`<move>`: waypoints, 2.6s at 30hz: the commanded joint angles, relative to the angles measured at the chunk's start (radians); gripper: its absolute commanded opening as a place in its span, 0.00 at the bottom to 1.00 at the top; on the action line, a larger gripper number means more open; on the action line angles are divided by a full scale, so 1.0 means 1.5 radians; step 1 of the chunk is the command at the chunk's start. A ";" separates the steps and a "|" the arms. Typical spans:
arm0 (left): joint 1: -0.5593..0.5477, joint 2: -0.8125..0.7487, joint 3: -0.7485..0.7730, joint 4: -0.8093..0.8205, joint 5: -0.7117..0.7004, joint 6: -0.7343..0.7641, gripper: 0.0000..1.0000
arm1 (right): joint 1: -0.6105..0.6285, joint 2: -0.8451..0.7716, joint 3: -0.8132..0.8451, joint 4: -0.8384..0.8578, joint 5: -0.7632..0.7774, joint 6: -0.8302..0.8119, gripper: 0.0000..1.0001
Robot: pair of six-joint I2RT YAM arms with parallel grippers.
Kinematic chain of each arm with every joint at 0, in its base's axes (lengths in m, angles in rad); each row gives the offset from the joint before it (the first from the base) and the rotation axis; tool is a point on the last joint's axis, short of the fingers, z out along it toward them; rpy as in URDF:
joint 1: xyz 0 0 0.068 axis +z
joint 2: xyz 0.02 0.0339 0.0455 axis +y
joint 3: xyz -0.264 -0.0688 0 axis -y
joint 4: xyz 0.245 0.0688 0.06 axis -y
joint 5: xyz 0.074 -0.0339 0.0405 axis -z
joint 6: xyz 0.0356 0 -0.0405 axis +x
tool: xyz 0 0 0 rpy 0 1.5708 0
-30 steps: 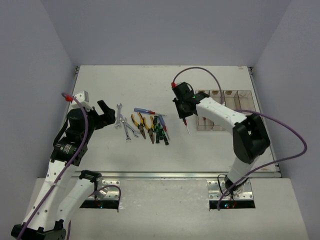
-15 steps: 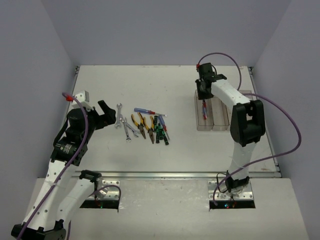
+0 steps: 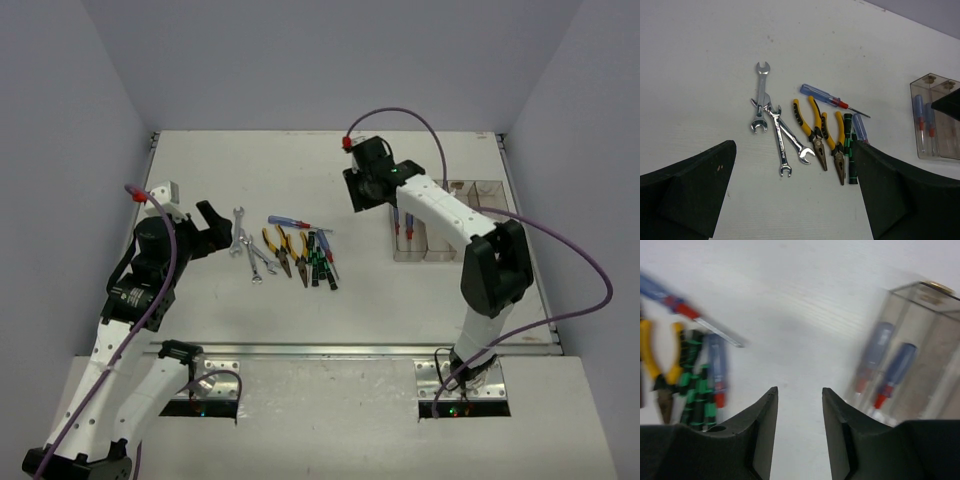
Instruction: Sort the tools into containers
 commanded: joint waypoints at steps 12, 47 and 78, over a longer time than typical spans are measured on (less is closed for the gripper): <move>-0.004 -0.003 -0.001 0.031 -0.008 0.002 1.00 | 0.140 0.184 0.065 0.070 -0.030 0.081 0.30; -0.004 -0.010 0.000 0.031 -0.007 0.001 1.00 | -0.086 -0.037 -0.061 0.019 0.060 0.035 0.04; -0.003 0.016 0.002 0.025 -0.027 -0.004 1.00 | 0.123 0.275 0.267 0.060 -0.278 -0.359 0.62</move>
